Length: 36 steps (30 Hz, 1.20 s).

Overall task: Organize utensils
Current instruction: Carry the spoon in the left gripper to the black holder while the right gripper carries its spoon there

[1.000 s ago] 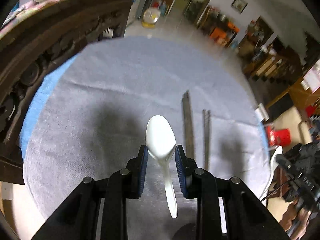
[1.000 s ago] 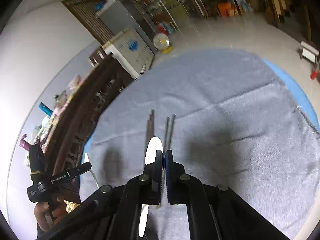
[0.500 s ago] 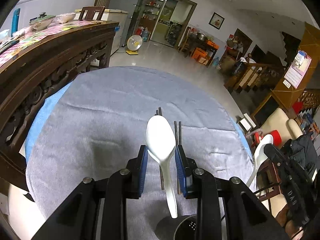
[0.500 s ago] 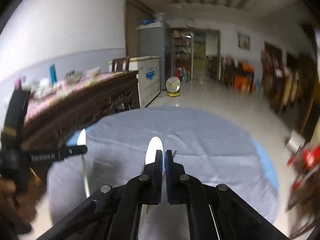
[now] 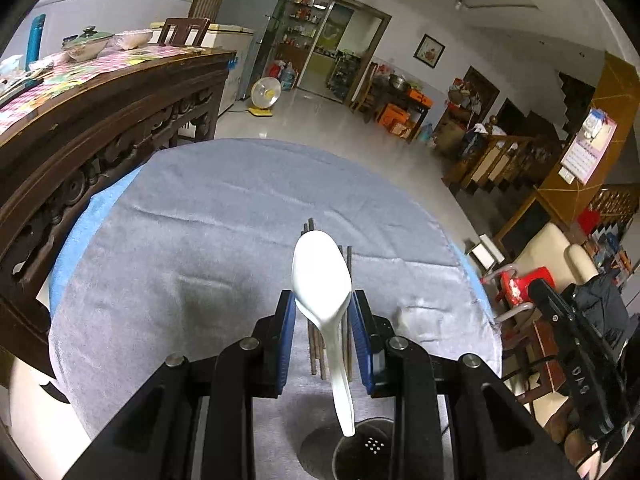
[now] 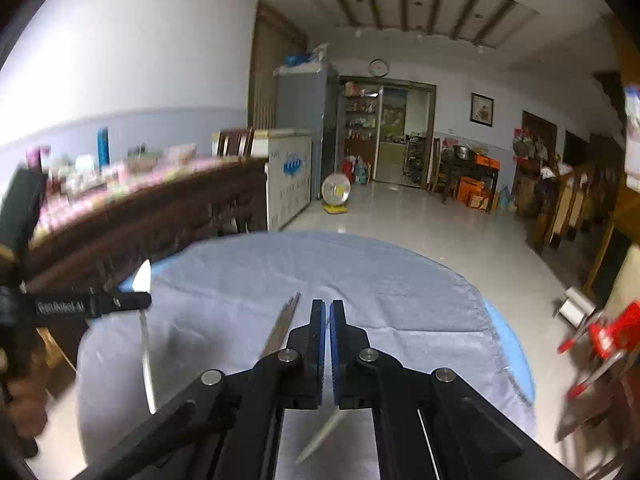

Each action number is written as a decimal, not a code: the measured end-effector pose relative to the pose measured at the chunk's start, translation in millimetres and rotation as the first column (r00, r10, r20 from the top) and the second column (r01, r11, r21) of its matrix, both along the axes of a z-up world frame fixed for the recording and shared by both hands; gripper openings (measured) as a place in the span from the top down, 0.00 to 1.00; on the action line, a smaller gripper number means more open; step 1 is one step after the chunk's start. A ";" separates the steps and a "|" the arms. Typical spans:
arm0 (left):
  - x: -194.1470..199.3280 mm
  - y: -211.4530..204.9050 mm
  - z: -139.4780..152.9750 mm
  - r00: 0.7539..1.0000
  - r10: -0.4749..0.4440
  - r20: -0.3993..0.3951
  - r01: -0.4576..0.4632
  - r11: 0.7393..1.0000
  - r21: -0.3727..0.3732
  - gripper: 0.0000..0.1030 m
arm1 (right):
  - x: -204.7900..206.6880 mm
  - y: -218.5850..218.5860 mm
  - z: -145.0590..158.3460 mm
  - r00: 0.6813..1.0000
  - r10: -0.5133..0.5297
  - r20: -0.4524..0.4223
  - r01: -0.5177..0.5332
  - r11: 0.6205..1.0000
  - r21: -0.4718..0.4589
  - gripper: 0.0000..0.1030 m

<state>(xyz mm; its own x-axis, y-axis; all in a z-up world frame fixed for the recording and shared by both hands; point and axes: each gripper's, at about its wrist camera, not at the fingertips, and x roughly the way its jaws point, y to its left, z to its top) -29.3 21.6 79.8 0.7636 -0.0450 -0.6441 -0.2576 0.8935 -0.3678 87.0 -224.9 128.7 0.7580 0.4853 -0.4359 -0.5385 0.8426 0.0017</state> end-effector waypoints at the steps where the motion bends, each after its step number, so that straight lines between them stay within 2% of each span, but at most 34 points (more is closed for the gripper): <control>1: -1.4 -1.7 1.0 1.000 -0.003 0.006 0.003 1.000 0.001 0.72 | 0.8 -3.7 1.6 1.000 0.011 -0.025 -0.010 0.999 0.049 0.97; 3: -2.7 -4.3 1.1 1.000 -0.006 0.012 0.006 1.000 0.002 0.72 | -0.5 -7.9 3.4 1.000 0.005 -0.025 -0.003 0.997 0.079 0.97; 5: -1.5 -5.4 -0.8 1.000 -0.013 0.006 0.013 1.000 0.001 0.72 | 6.6 -9.6 0.1 0.998 0.006 -0.066 0.000 0.996 0.088 0.97; 6: -0.8 -6.3 -1.9 1.000 -0.016 0.000 0.016 1.000 0.006 0.72 | 14.1 -13.3 -4.1 0.994 0.012 -0.108 0.000 0.994 0.105 0.97; 8: 2.3 -6.4 -5.2 1.000 -0.019 -0.017 0.019 1.000 0.009 0.72 | 40.5 -12.2 -22.2 0.967 0.020 -0.255 -0.009 0.999 0.044 0.91; 9: 5.3 -6.0 -8.0 0.999 -0.024 -0.033 0.024 1.000 0.002 0.72 | 60.2 -10.0 -38.3 0.929 0.034 -0.369 -0.034 0.999 0.008 0.87; 10: 7.7 -6.3 -10.3 0.999 -0.028 -0.045 0.028 1.000 -0.003 0.72 | 80.1 -10.0 -57.8 0.875 0.044 -0.482 -0.057 0.998 -0.011 0.84; 11: 10.5 -5.8 -13.9 0.998 -0.024 -0.059 0.024 1.000 -0.004 0.72 | 99.1 -11.3 -74.6 0.830 0.032 -0.557 -0.054 0.998 -0.024 0.84; 13: 14.7 -1.9 -21.6 0.996 -0.022 -0.086 0.020 1.000 -0.024 0.72 | 141.2 -6.2 -113.2 0.729 -0.035 -0.684 -0.058 0.992 -0.111 0.84; 17: 16.0 1.7 -29.6 0.993 -0.032 -0.114 0.026 0.998 -0.053 0.72 | 205.8 8.9 -153.8 0.640 -0.111 -0.761 -0.051 0.981 -0.186 0.83; 18: 16.7 2.8 -29.8 0.993 -0.034 -0.116 0.028 0.998 -0.053 0.72 | 213.0 9.2 -159.2 0.625 -0.111 -0.772 -0.056 0.981 -0.187 0.80; 19: 17.8 3.8 -30.0 0.992 -0.037 -0.120 0.031 0.998 -0.052 0.72 | 226.2 18.6 -165.9 0.599 -0.112 -0.793 -0.078 0.977 -0.197 0.71; 20: 19.1 4.9 -30.1 0.992 -0.041 -0.123 0.034 0.998 -0.053 0.72 | 232.0 25.1 -169.3 0.593 -0.124 -0.796 -0.091 0.971 -0.219 0.60; 21: 20.5 5.3 -30.4 0.991 -0.046 -0.125 0.039 0.998 -0.058 0.72 | 236.4 33.2 -171.2 0.599 -0.144 -0.787 -0.106 0.961 -0.256 0.51; 22: 22.1 5.5 -30.2 0.991 -0.050 -0.125 0.043 0.997 -0.062 0.72 | 238.9 41.3 -172.7 0.609 -0.154 -0.778 -0.125 0.950 -0.286 0.36; 23: 24.1 5.9 -30.7 0.991 -0.055 -0.125 0.047 0.997 -0.065 0.72 | 239.6 49.7 -172.4 0.624 -0.158 -0.765 -0.143 0.940 -0.310 0.34; 27: 32.1 6.6 -35.6 0.989 -0.069 -0.134 0.059 0.995 -0.080 0.72 | 242.7 80.8 -181.9 0.656 -0.203 -0.727 -0.195 0.885 -0.423 0.35; 28: 33.1 7.0 -36.7 0.988 -0.070 -0.136 0.059 0.995 -0.080 0.72 | 242.5 86.3 -186.6 0.650 -0.212 -0.730 -0.209 0.874 -0.439 0.38; 29: 33.9 7.0 -37.5 0.988 -0.071 -0.138 0.060 0.995 -0.083 0.72 | 242.5 89.5 -190.3 0.645 -0.221 -0.732 -0.212 0.868 -0.449 0.54; 30: 34.5 7.1 -38.0 0.987 -0.073 -0.141 0.061 0.994 -0.087 0.72 | 242.3 91.7 -194.3 0.633 -0.233 -0.738 -0.215 0.863 -0.457 0.54; 31: 35.5 7.0 -38.1 0.987 -0.075 -0.144 0.063 0.994 -0.089 0.72 | 242.3 92.9 -191.8 0.643 -0.228 -0.731 -0.206 0.868 -0.451 0.69; 34: 40.3 5.8 -37.7 0.985 -0.080 -0.153 0.068 0.994 -0.085 0.72 | 241.6 92.7 -189.6 0.634 -0.220 -0.741 -0.207 0.876 -0.437 0.69; 36: 43.4 6.2 -37.4 0.985 -0.081 -0.152 0.068 0.994 -0.085 0.72 | 242.1 87.1 -186.0 0.627 -0.199 -0.753 -0.183 0.902 -0.391 0.69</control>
